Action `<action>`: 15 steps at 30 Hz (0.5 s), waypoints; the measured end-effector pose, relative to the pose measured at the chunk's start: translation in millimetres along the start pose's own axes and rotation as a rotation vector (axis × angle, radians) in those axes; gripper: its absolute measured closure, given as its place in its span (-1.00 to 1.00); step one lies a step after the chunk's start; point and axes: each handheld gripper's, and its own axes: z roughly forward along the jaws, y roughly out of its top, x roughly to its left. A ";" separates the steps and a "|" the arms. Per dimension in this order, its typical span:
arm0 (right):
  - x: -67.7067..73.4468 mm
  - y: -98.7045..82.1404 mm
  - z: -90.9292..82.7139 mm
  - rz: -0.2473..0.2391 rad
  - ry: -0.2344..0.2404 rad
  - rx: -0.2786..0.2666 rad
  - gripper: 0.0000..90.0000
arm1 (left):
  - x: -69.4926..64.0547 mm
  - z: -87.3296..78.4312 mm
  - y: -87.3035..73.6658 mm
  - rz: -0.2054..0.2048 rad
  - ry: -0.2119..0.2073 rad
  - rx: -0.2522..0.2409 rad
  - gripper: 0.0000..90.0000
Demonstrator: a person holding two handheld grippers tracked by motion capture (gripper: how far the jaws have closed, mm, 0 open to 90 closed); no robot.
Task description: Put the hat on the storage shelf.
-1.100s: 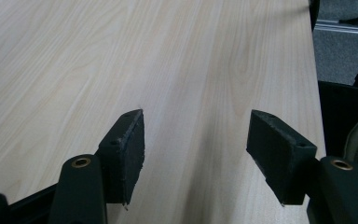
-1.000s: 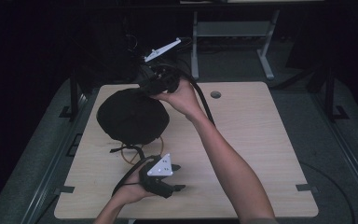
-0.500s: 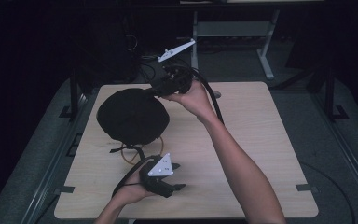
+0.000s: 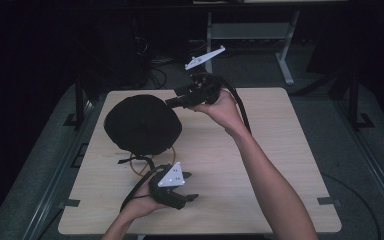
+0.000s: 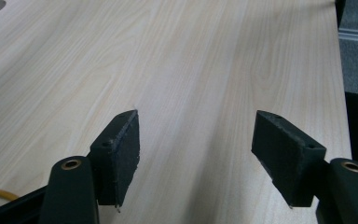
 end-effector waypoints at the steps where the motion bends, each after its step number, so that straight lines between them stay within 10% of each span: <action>1: -0.5 -1.3 -1.3 0.001 0.000 -0.004 -0.19 | 0.2 0.0 -0.3 -0.002 0.003 -0.001 -0.30; 15: -10.3 -27.2 -27.6 0.032 -0.032 -0.006 -0.30 | 1.6 3.1 -1.0 -0.013 0.021 -0.002 -0.38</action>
